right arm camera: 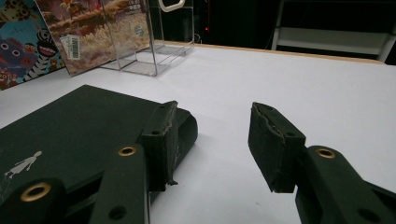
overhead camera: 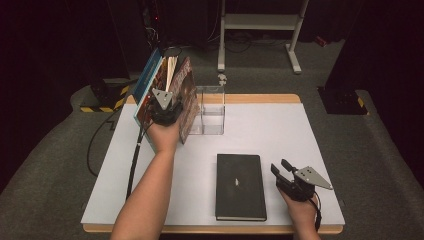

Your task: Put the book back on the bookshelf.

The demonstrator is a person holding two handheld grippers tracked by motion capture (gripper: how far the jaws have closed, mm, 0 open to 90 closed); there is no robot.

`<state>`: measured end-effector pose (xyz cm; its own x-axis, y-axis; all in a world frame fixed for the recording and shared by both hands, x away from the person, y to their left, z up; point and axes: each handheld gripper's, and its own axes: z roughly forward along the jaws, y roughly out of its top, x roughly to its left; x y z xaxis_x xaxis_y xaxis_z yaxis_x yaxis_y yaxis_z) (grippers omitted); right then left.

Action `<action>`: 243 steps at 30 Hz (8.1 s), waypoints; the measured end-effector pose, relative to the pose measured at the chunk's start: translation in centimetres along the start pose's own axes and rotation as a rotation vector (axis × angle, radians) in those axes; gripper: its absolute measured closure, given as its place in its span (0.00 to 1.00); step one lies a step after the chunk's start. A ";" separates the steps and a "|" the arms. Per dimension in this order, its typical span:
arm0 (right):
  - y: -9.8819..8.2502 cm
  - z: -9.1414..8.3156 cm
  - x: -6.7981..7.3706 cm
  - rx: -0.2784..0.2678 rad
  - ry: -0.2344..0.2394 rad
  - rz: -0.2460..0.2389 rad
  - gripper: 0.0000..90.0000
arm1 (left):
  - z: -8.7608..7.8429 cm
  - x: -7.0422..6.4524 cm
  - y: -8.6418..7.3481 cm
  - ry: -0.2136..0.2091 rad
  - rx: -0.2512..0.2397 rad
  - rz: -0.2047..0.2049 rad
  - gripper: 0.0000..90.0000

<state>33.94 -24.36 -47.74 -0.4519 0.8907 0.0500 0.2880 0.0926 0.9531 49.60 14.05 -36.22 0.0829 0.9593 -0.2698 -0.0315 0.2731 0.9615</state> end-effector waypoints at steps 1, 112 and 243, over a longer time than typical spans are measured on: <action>0.0 0.0 0.0 0.000 0.000 0.001 0.58 | -0.1 0.0 0.0 0.000 0.005 0.000 0.65; -2.3 -3.4 6.0 0.232 0.100 0.065 0.36 | -19.2 -4.7 -13.5 -0.586 0.503 -0.184 0.37; 0.1 2.6 8.2 0.195 0.197 -0.043 0.42 | -11.9 -0.5 -13.1 -0.364 0.562 -0.246 0.16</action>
<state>32.47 -15.86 -47.97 -0.6168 0.7824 0.0862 0.4137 0.2290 0.8812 38.15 10.84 -49.27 0.3518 0.7635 -0.5416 0.5411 0.3062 0.7832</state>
